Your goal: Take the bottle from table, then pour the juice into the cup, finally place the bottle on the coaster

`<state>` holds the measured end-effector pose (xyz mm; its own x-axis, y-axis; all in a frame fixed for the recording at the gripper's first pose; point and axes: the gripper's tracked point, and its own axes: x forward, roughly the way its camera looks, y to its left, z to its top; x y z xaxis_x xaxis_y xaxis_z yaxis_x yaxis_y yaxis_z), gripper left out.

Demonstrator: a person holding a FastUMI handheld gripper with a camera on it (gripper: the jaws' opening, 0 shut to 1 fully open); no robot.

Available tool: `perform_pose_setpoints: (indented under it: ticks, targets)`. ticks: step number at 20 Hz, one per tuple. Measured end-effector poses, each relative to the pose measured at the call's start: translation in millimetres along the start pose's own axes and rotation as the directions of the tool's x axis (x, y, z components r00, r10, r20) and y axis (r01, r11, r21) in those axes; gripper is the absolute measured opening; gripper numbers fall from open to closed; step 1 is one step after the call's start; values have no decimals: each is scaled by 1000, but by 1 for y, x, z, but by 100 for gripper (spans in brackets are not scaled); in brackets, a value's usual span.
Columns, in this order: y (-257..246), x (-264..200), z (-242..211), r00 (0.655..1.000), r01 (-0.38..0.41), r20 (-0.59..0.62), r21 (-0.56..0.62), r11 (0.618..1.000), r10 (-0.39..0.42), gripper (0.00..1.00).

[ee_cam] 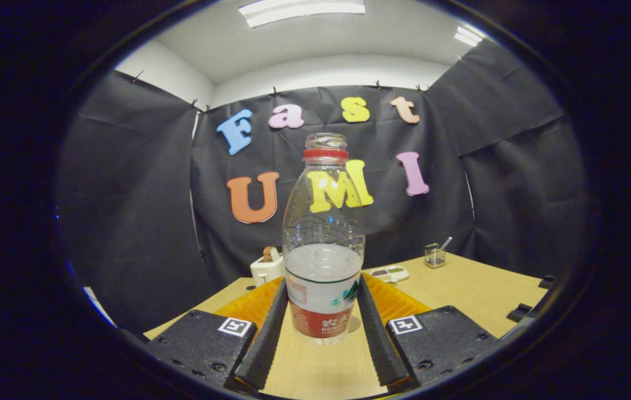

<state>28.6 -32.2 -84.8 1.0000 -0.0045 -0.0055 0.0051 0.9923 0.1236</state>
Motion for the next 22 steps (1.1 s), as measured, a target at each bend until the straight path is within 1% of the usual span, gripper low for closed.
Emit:
perform_pose_setpoints:
  ticks: [3, 6, 11, 12, 14, 18, 20, 22]
  targets:
    - [5, 17, 2, 1000, 7, -20, -52, 999, -8, 76]
    - [-2, 39, 2, 999, 31, -27, -122, 992, -35, 76]
    - [-4, 87, -7, 998, 47, -30, -152, 987, -52, 76]
    - [-5, 99, -13, 998, 52, -37, -163, 985, -58, 76]
    - [-1, 122, -29, 997, 33, -64, -180, 983, -45, 76]
    - [-4, 162, -74, 991, 21, -128, -213, 977, -50, 76]
    - [-11, 179, -99, 985, 30, -158, -225, 974, -67, 76]
    - [-23, 194, -119, 980, 58, -171, -221, 973, -98, 76]
